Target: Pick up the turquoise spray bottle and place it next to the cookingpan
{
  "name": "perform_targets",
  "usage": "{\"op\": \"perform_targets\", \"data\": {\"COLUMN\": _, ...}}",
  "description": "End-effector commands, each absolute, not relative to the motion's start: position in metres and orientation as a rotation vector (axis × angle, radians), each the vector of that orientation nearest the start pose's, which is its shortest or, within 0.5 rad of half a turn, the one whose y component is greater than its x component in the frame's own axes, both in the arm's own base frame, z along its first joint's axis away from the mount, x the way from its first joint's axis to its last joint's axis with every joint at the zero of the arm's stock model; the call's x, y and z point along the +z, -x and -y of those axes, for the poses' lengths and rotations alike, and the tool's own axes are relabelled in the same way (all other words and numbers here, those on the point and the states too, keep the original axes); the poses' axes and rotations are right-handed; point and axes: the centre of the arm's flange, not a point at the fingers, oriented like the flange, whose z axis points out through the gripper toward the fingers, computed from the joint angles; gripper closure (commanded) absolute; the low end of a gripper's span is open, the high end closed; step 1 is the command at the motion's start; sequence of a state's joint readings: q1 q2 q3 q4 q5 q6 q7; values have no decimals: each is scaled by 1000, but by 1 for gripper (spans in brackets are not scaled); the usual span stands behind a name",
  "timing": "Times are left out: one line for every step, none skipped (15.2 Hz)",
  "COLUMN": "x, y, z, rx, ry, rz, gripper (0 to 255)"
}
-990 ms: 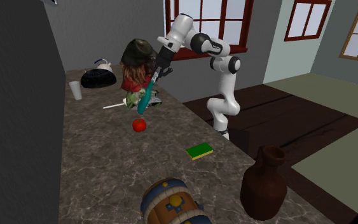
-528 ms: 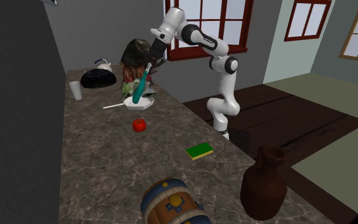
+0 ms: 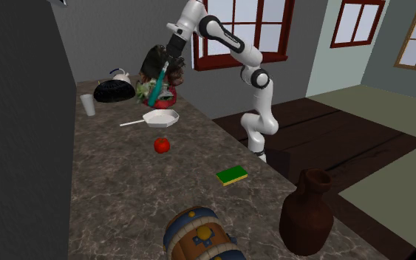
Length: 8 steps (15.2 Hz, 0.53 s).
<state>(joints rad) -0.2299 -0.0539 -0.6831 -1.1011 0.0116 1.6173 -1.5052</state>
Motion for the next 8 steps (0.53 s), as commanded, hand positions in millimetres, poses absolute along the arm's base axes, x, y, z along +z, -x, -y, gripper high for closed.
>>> {"op": "perform_targets", "data": {"x": 881, "y": -270, "z": 426, "rx": 323, "ry": -2500, "rz": -763, "gripper": 255}}
{"op": "perform_targets", "data": {"x": 876, "y": -270, "z": 426, "rx": 323, "ry": -2500, "rz": -763, "gripper": 255}}
{"op": "perform_targets", "data": {"x": 870, "y": -270, "z": 426, "rx": 323, "ry": -2500, "rz": -763, "gripper": 255}}
{"op": "perform_targets", "data": {"x": 865, "y": -270, "z": 426, "rx": 323, "ry": -2500, "rz": -763, "gripper": 255}}
{"op": "perform_targets", "data": {"x": 860, "y": -270, "z": 426, "rx": 323, "ry": -2500, "rz": -763, "gripper": 255}}
{"op": "perform_targets", "data": {"x": 854, "y": -270, "z": 426, "rx": 323, "ry": -2500, "rz": -763, "gripper": 255}}
{"op": "perform_targets", "data": {"x": 849, "y": -270, "z": 426, "rx": 323, "ry": -2500, "rz": -763, "gripper": 255}}
{"op": "perform_targets", "data": {"x": 844, "y": -270, "z": 426, "rx": 323, "ry": -2500, "rz": -763, "gripper": 255}}
